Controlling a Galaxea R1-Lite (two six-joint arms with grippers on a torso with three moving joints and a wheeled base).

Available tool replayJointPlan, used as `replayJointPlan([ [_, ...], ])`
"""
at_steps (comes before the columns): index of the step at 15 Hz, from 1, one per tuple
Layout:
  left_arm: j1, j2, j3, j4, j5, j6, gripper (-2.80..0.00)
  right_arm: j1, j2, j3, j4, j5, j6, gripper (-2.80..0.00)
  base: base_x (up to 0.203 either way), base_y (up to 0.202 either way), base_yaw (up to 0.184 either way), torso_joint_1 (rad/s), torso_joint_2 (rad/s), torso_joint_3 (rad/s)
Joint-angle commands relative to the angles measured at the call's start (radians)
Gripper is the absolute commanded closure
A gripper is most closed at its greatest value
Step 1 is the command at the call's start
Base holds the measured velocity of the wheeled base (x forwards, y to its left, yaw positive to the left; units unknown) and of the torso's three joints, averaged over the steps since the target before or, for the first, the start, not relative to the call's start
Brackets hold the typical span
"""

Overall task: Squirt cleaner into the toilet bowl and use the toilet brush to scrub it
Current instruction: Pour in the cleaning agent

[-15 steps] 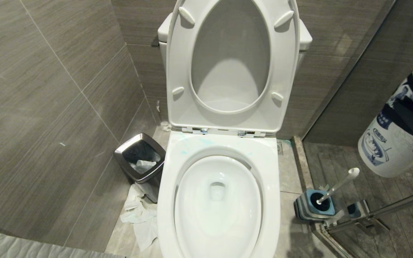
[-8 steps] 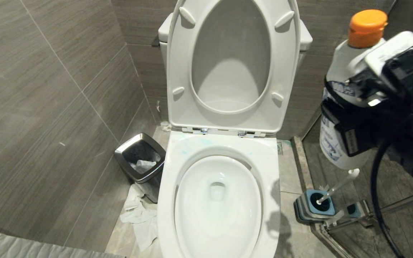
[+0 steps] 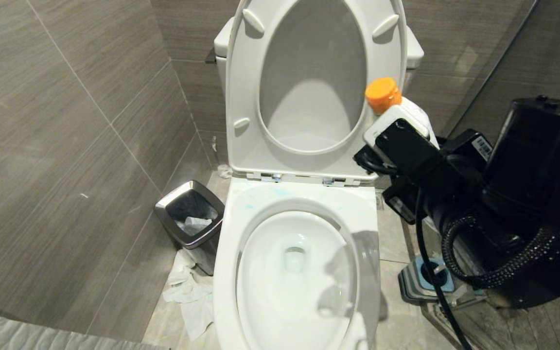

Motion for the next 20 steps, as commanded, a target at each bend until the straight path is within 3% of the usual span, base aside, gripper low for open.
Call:
replayJointPlan([
  [1,0.000,0.000,0.008,0.000,0.002,-0.001,0.00,0.000,0.026,0.002,-0.004,-0.008,-0.055,0.00,0.000,0.000,0.000,0.000,0.00,0.000],
  [4,0.000,0.000,0.008,0.000,0.001,-0.001,0.00,0.000,0.055,-0.003,-0.019,-0.008,-0.195,0.00,0.000,0.000,0.000,0.000,0.00,0.000],
  [6,0.000,0.000,0.008,0.000,0.002,-0.001,0.00,0.000,0.095,-0.001,-0.112,-0.008,-0.304,0.00,0.000,0.000,0.000,0.000,0.00,0.000],
  [12,0.000,0.000,0.008,0.000,0.002,-0.001,0.00,-0.008,0.220,0.002,-0.536,-0.003,-0.859,0.00,0.000,0.000,0.000,0.000,0.00,0.000],
  [20,0.000,0.000,0.008,0.000,0.002,-0.001,0.00,-0.025,0.235,-0.023,-0.566,0.009,-1.336,0.00,0.000,0.000,0.000,0.000,0.00,0.000],
])
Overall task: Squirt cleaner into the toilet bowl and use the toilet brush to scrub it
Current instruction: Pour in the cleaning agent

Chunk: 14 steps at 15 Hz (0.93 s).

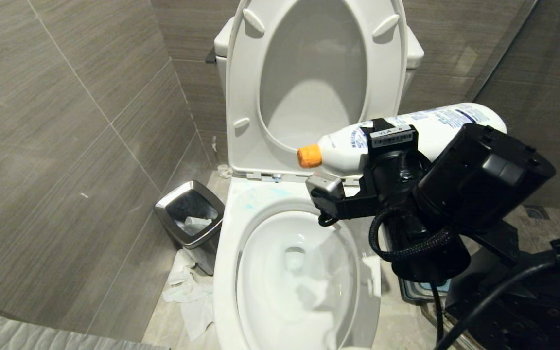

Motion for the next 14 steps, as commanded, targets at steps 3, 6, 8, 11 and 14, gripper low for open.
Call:
replayJointPlan([
  [3,0.000,0.000,0.008,0.000,0.001,-0.001,0.00,-0.020,-0.003,-0.016,-0.030,-0.003,-0.226,0.00,0.000,0.000,0.000,0.000,0.00,0.000],
  [6,0.000,0.000,0.008,0.000,0.000,-0.001,0.00,-0.020,0.002,-0.012,-0.099,0.000,-0.343,0.00,0.000,0.000,0.000,0.000,0.00,0.000],
  [8,0.000,0.000,0.008,0.000,0.000,-0.001,0.00,-0.020,0.001,-0.007,-0.120,0.003,-0.406,0.00,0.000,0.000,0.000,0.000,0.00,0.000],
  [11,0.000,0.000,0.008,0.000,0.000,-0.001,0.00,-0.020,0.002,-0.005,-0.122,0.059,-0.464,0.00,0.000,0.000,0.000,0.000,0.00,0.000],
  [14,0.000,0.000,0.008,0.000,0.000,-0.001,0.00,-0.017,0.002,-0.004,-0.124,0.084,-0.522,0.00,0.000,0.000,0.000,0.000,0.00,0.000],
])
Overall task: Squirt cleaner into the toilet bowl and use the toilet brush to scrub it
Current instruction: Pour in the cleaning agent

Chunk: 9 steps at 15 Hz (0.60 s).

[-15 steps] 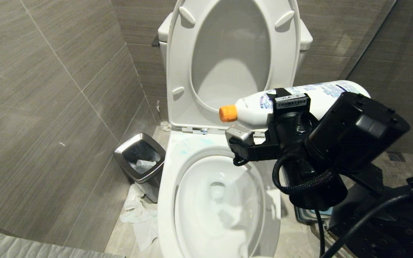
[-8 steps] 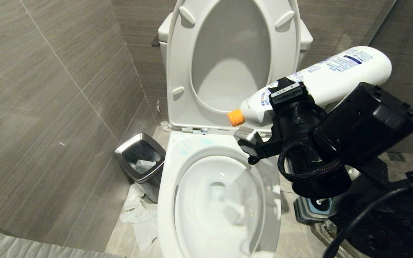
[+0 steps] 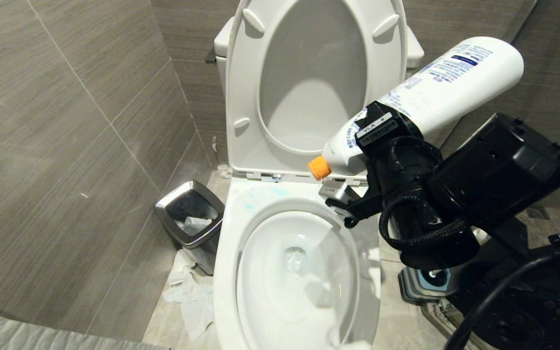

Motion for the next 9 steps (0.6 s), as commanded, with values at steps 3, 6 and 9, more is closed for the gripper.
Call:
replayJointPlan([
  [3,0.000,0.000,0.008,-0.001,0.001,0.000,0.00,0.001,-0.001,-0.002,-0.009,-0.002,-0.033,0.00,0.000,0.000,0.000,0.000,0.00,0.000],
  [6,0.000,0.000,0.008,-0.001,0.001,0.000,0.00,0.005,0.003,-0.001,-0.010,-0.002,-0.034,0.00,0.000,0.000,0.000,0.000,0.00,0.000],
  [9,0.000,0.000,0.008,-0.001,0.001,0.000,0.00,0.007,0.043,-0.011,-0.085,-0.002,-0.036,0.00,0.000,0.000,0.000,0.000,0.00,0.000],
])
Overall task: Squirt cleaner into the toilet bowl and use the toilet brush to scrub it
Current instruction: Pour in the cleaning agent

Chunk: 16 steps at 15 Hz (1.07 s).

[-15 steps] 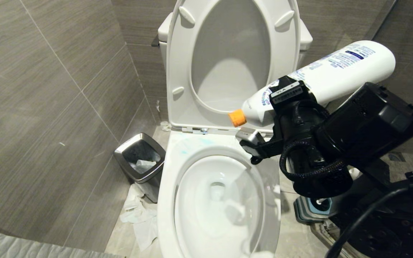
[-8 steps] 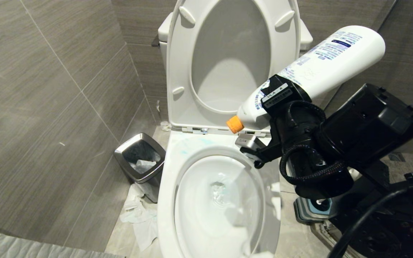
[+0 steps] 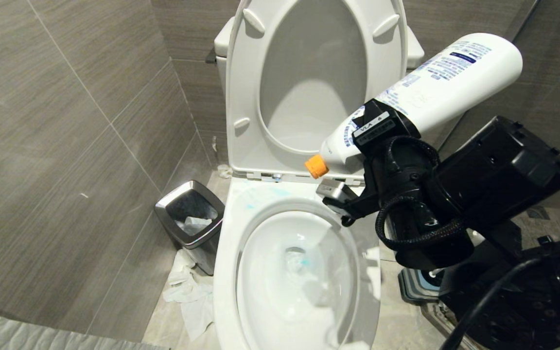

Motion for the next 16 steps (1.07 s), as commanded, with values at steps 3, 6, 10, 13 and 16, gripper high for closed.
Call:
replayJointPlan([
  [3,0.001,0.000,0.008,0.000,0.001,0.000,0.00,0.005,0.038,-0.003,-0.102,-0.002,-0.085,0.00,0.000,0.000,0.000,0.000,0.00,0.000],
  [6,0.001,0.000,0.008,0.000,-0.001,0.000,0.00,0.005,0.058,-0.010,-0.139,-0.002,-0.082,0.00,0.000,0.000,0.000,0.000,0.00,0.000],
  [10,0.001,0.000,0.008,0.000,-0.001,0.000,0.00,0.006,0.082,-0.028,-0.144,0.002,0.006,0.00,0.000,0.000,0.000,0.000,0.00,0.000],
  [13,0.001,0.000,0.008,0.000,-0.001,0.000,0.00,0.023,0.089,-0.029,-0.143,0.003,0.044,0.00,0.000,0.000,0.000,0.000,0.00,0.000],
  [16,0.001,0.000,0.008,0.000,-0.001,0.000,0.00,0.034,0.078,-0.029,-0.143,0.001,0.049,0.00,0.000,0.000,0.000,0.000,0.00,0.000],
])
